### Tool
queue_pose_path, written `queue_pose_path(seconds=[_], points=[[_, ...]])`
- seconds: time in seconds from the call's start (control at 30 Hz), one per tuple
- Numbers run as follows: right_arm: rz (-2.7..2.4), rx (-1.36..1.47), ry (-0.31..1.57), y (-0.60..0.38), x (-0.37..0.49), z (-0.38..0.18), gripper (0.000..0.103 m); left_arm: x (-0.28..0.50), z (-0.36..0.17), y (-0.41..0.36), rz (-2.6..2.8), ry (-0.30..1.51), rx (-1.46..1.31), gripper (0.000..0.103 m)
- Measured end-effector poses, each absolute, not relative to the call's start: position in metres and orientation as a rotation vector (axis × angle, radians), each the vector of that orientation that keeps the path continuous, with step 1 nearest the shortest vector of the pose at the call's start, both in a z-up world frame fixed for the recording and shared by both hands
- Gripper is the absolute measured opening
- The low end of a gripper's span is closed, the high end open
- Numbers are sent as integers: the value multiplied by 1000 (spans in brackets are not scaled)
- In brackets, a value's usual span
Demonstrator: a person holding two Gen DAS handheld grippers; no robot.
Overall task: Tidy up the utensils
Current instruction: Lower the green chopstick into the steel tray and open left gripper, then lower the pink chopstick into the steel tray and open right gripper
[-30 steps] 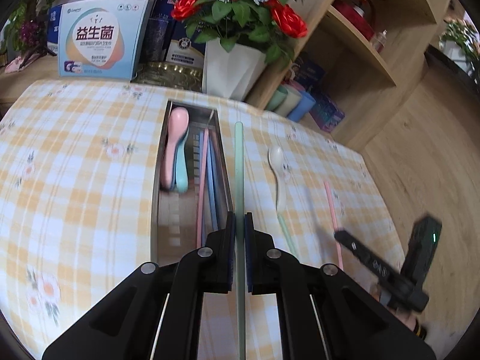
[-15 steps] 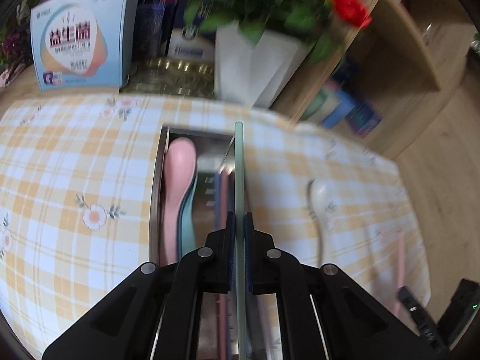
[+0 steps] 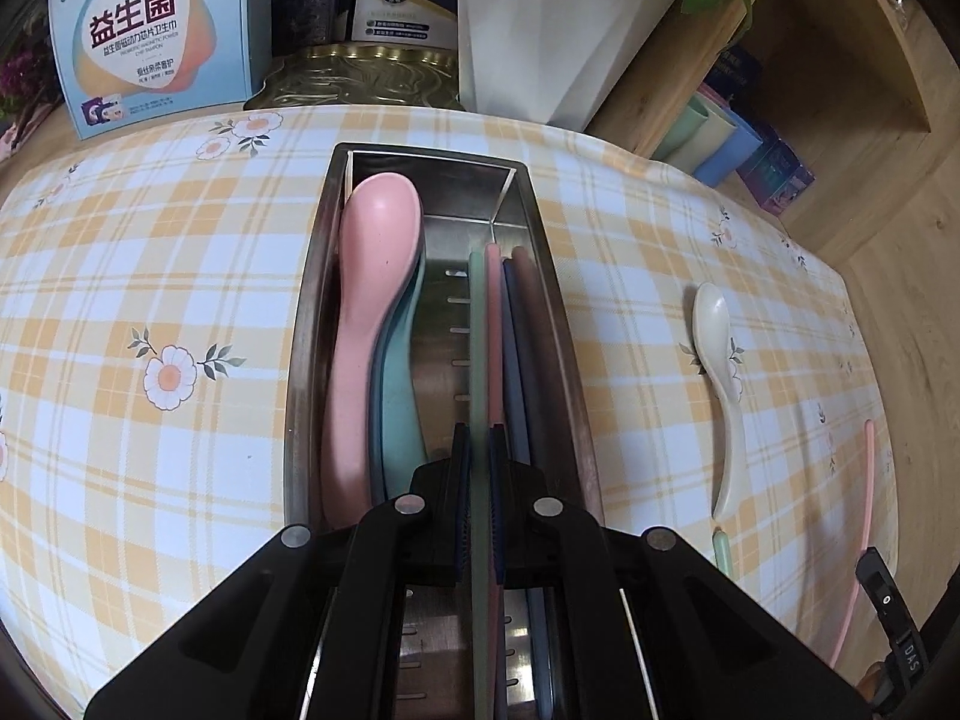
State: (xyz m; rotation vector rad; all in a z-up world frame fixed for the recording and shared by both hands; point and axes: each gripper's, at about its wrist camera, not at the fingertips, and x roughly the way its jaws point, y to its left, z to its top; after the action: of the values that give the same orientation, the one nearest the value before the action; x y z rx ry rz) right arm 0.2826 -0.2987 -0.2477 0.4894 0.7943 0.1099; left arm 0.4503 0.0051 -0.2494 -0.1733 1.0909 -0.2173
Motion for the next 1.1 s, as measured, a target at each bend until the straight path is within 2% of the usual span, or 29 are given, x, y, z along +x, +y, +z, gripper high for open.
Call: queue_pose_path(seconds=[0.2, 0.3, 0.37, 0.4, 0.43, 0.47, 0.8, 1.1], points=[[110, 474, 788, -295, 283, -239, 6, 439, -221, 10, -272, 1026, -162, 30], [120, 472, 788, -290, 285, -233, 6, 425, -202, 13, -304, 978, -124, 49], [132, 460, 792, -282, 288, -228, 6, 413, -191, 17, -326, 948, -96, 71], [137, 455, 793, -279, 289, -226, 6, 408, -187, 18, -330, 936, -78, 77], [145, 449, 796, -275, 291, -224, 6, 403, -183, 20, -322, 927, -54, 91], [155, 439, 802, -269, 293, -222, 6, 396, -179, 23, -300, 912, -29, 96], [252, 395, 888, -206, 335, -203, 6, 356, -166, 64, -289, 828, -8, 97], [259, 471, 1006, -136, 401, -216, 6, 341, -166, 114, -213, 798, -88, 97]])
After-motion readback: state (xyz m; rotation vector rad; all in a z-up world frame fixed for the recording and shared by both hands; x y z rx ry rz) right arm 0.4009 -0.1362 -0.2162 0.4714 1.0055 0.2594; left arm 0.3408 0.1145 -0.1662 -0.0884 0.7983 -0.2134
